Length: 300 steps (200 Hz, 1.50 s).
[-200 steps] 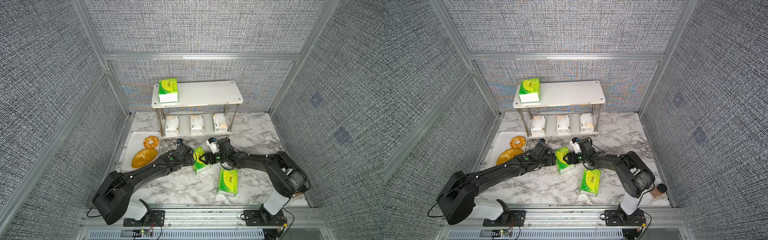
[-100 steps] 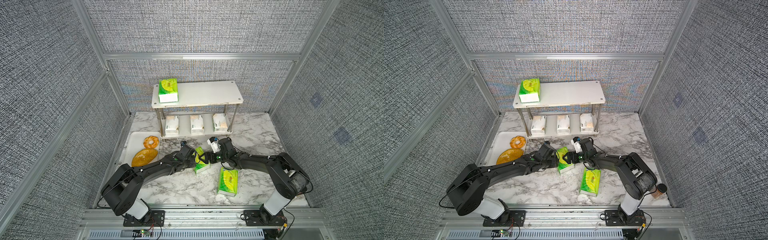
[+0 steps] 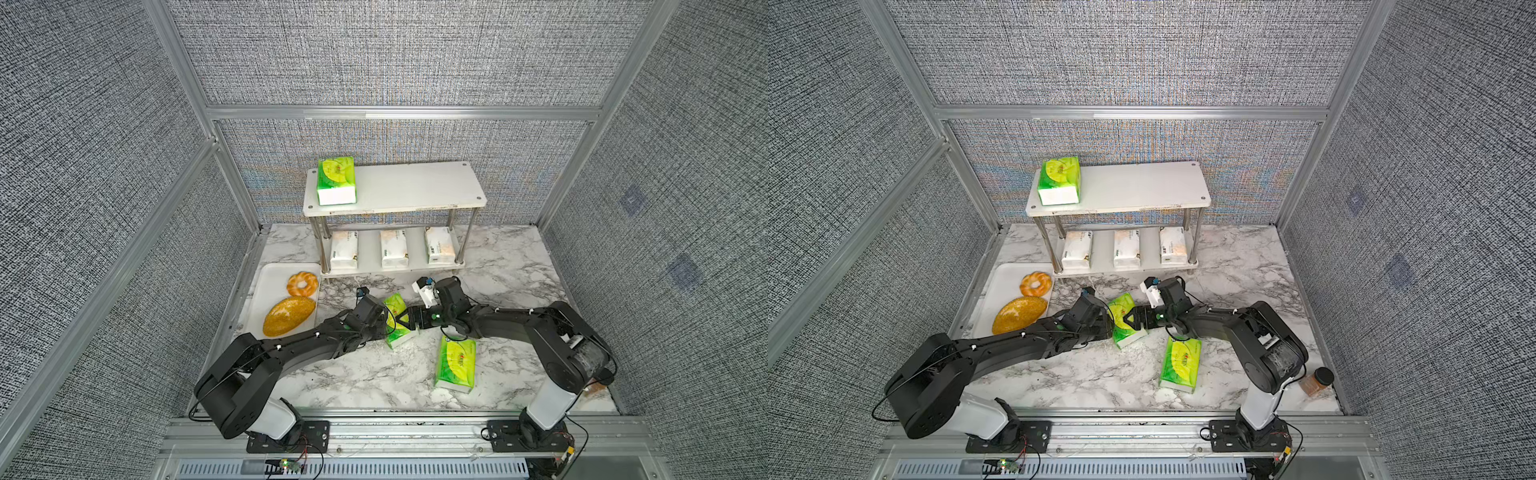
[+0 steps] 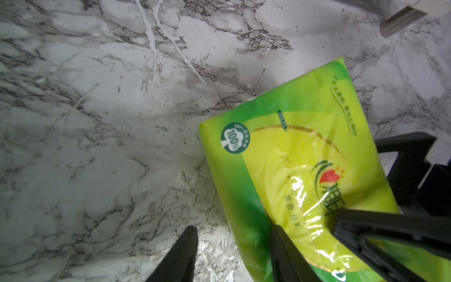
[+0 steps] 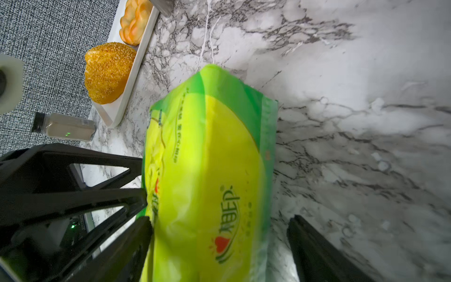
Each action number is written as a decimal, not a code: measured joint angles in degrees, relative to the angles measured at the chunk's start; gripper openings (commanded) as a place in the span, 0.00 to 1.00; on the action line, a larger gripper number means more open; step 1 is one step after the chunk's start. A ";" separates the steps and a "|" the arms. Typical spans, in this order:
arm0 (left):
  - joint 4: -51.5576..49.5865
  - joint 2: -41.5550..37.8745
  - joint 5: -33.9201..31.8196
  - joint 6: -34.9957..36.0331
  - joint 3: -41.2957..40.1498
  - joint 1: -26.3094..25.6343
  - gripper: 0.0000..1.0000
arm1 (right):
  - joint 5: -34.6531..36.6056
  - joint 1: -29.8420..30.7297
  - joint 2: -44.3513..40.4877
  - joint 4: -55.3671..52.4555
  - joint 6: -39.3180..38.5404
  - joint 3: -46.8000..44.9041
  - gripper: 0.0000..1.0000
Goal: Place the tissue boxes on the shelf by color
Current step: Pick up the box of tissues from the center of the board.
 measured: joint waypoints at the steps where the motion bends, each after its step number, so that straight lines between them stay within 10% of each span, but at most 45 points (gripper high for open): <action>1: 0.00 0.02 0.00 0.00 0.00 0.00 0.52 | -0.04 0.02 0.04 0.02 0.04 0.00 0.92; 96: -0.44 0.26 -0.46 0.02 0.26 0.11 0.59 | -2.36 0.98 0.44 2.78 3.41 0.00 0.59; 161: -8.00 -2.38 -1.88 0.66 6.34 0.35 0.82 | -2.12 0.96 -2.67 2.80 4.17 -0.26 0.54; 300: -16.33 -6.25 -7.56 3.19 2.45 6.80 0.82 | 1.36 -0.35 -23.04 -11.17 -1.38 6.99 0.52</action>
